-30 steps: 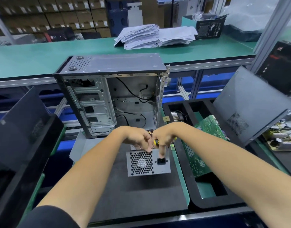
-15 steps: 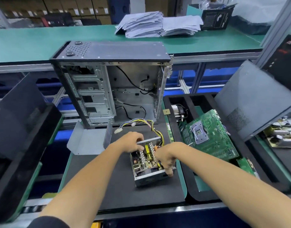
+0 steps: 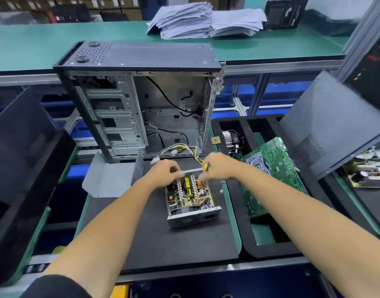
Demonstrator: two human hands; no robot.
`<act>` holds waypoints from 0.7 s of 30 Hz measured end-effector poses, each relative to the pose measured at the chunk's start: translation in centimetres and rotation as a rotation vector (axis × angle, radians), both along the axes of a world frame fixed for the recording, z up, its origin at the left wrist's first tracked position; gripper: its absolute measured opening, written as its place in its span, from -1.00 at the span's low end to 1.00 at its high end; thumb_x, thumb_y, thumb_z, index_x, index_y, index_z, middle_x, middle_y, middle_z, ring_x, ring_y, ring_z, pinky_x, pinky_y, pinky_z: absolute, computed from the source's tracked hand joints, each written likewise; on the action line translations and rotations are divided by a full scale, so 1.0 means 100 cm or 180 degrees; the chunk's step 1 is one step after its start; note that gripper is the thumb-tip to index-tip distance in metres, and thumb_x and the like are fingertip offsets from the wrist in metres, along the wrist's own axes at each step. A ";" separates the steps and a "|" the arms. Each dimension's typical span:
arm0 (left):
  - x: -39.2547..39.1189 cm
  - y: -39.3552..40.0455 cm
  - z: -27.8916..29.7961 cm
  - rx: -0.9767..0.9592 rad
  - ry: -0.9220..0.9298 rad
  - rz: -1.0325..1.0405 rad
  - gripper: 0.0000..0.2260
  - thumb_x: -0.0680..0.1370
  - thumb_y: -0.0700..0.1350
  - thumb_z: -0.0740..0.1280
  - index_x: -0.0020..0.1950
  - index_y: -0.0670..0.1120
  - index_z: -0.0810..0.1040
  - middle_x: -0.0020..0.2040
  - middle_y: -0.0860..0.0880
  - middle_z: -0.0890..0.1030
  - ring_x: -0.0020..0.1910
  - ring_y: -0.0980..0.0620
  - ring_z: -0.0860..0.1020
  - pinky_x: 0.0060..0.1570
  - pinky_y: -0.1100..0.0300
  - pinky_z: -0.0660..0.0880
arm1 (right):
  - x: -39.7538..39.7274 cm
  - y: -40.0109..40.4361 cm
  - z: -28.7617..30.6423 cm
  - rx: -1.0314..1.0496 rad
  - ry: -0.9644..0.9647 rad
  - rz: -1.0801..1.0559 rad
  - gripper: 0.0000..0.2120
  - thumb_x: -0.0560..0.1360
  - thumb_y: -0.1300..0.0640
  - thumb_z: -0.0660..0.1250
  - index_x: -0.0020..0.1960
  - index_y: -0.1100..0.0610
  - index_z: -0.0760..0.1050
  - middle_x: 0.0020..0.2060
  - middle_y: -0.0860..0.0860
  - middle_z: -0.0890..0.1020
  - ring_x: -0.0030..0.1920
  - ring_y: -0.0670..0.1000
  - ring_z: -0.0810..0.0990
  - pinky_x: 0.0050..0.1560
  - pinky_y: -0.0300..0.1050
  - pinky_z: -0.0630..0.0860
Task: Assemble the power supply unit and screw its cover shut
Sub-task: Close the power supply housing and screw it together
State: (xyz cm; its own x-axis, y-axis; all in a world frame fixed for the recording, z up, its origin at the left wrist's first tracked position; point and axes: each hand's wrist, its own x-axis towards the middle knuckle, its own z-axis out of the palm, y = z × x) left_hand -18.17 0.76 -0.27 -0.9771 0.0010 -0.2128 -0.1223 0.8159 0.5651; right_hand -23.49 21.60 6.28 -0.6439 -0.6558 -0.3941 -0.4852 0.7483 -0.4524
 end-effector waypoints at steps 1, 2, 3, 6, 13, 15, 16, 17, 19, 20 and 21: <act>0.001 -0.001 0.000 0.0002 0.0033 0.0047 -0.86 0.54 0.05 0.35 -0.16 0.02 0.56 -0.22 0.10 0.59 -0.20 0.12 0.53 -0.22 0.20 0.40 | -0.009 0.002 0.001 -0.0151 0.0105 -0.0369 -0.56 0.46 -0.03 0.42 -0.13 0.40 0.52 -0.29 0.28 0.54 -0.32 0.09 0.44 -0.32 -0.13 0.34; 0.001 -0.001 0.000 -0.0013 0.0046 0.0090 -0.86 0.55 0.05 0.33 -0.15 0.03 0.55 -0.21 0.11 0.58 -0.20 0.13 0.52 -0.23 0.22 0.37 | -0.016 0.004 0.000 -0.0196 0.0163 -0.0634 -0.55 0.48 -0.03 0.39 -0.13 0.41 0.52 -0.27 0.33 0.55 -0.34 0.14 0.44 -0.34 -0.10 0.35; 0.002 0.000 0.000 0.0000 0.0032 0.0118 -0.86 0.56 0.06 0.31 -0.14 0.04 0.54 -0.20 0.13 0.57 -0.19 0.14 0.51 -0.23 0.22 0.36 | -0.020 0.004 -0.002 -0.0165 0.0152 -0.0802 -0.56 0.50 -0.06 0.37 -0.23 0.36 0.50 -0.35 0.30 0.53 -0.37 0.16 0.44 -0.36 -0.09 0.35; 0.002 0.005 -0.005 0.0200 -0.0067 0.0089 -0.88 0.57 0.06 0.29 -0.10 0.07 0.54 -0.16 0.16 0.58 -0.15 0.14 0.53 -0.20 0.22 0.39 | -0.024 -0.002 -0.016 -0.0086 -0.0026 -0.1031 -0.51 0.52 -0.12 0.32 -0.41 0.16 0.25 -0.52 0.06 0.34 -0.46 0.05 0.33 -0.42 -0.14 0.20; -0.007 0.013 -0.008 0.0274 -0.0188 0.0022 -0.85 0.56 0.07 0.30 -0.10 0.05 0.62 -0.26 0.10 0.63 -0.28 0.13 0.57 -0.27 0.19 0.47 | -0.041 -0.011 -0.037 -0.0242 -0.0741 -0.1031 -0.69 0.52 0.00 0.34 -0.24 0.20 0.41 -0.46 0.14 0.48 -0.44 0.09 0.42 -0.34 -0.17 0.37; -0.010 0.011 -0.007 0.0258 -0.0139 0.0004 -0.85 0.56 0.06 0.30 -0.15 0.08 0.61 -0.32 0.17 0.60 -0.28 0.20 0.54 -0.24 0.19 0.43 | -0.049 -0.011 -0.038 -0.0289 -0.0957 -0.1156 -0.71 0.52 0.04 0.37 -0.23 0.21 0.40 -0.47 0.14 0.50 -0.48 0.07 0.41 -0.43 -0.21 0.34; -0.011 0.011 -0.007 0.0238 -0.0132 -0.0012 -0.84 0.56 0.06 0.30 -0.16 0.09 0.60 -0.34 0.20 0.58 -0.27 0.22 0.52 -0.22 0.19 0.41 | -0.053 -0.013 -0.038 -0.0236 -0.1029 -0.1191 -0.72 0.52 0.06 0.37 -0.22 0.21 0.39 -0.48 0.14 0.50 -0.50 0.05 0.40 -0.45 -0.22 0.31; -0.012 0.012 -0.006 0.0211 -0.0155 -0.0033 -0.83 0.57 0.06 0.29 -0.16 0.08 0.61 -0.34 0.21 0.58 -0.25 0.20 0.53 -0.20 0.18 0.42 | -0.056 -0.015 -0.039 -0.0159 -0.1052 -0.1201 -0.73 0.52 0.07 0.37 -0.22 0.21 0.39 -0.48 0.14 0.51 -0.51 0.04 0.39 -0.44 -0.21 0.28; -0.015 0.012 -0.006 0.0141 -0.0276 -0.0088 -0.79 0.58 0.08 0.27 -0.10 0.02 0.63 -0.27 0.14 0.61 -0.21 0.10 0.57 -0.15 0.15 0.46 | -0.062 -0.021 -0.039 -0.0017 -0.0981 -0.1188 -0.74 0.51 0.10 0.37 -0.24 0.20 0.38 -0.49 0.14 0.50 -0.52 0.04 0.38 -0.40 -0.18 0.27; -0.017 0.013 -0.005 0.0072 -0.0351 -0.0149 -0.76 0.59 0.08 0.26 -0.06 -0.02 0.64 -0.21 0.07 0.63 -0.18 0.05 0.58 -0.12 0.13 0.46 | -0.064 -0.022 -0.040 0.0053 -0.0929 -0.1187 -0.75 0.51 0.12 0.37 -0.24 0.21 0.39 -0.48 0.14 0.51 -0.53 0.03 0.37 -0.40 -0.18 0.28; -0.019 0.014 -0.004 -0.0010 -0.0422 -0.0234 -0.73 0.60 0.08 0.24 -0.02 -0.06 0.64 -0.16 0.01 0.64 -0.14 0.01 0.57 -0.10 0.12 0.46 | -0.065 -0.023 -0.040 0.0137 -0.0895 -0.1180 -0.78 0.51 0.13 0.36 -0.23 0.21 0.41 -0.48 0.13 0.52 -0.53 0.03 0.36 -0.40 -0.18 0.28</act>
State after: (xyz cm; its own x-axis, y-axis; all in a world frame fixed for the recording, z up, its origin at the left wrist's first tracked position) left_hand -20.11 2.13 -0.70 -0.9378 0.0705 -0.3400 -0.1356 0.8270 0.5456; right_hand -29.99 19.29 2.26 -0.6960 -0.3810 -0.6086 -0.0446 0.8689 -0.4929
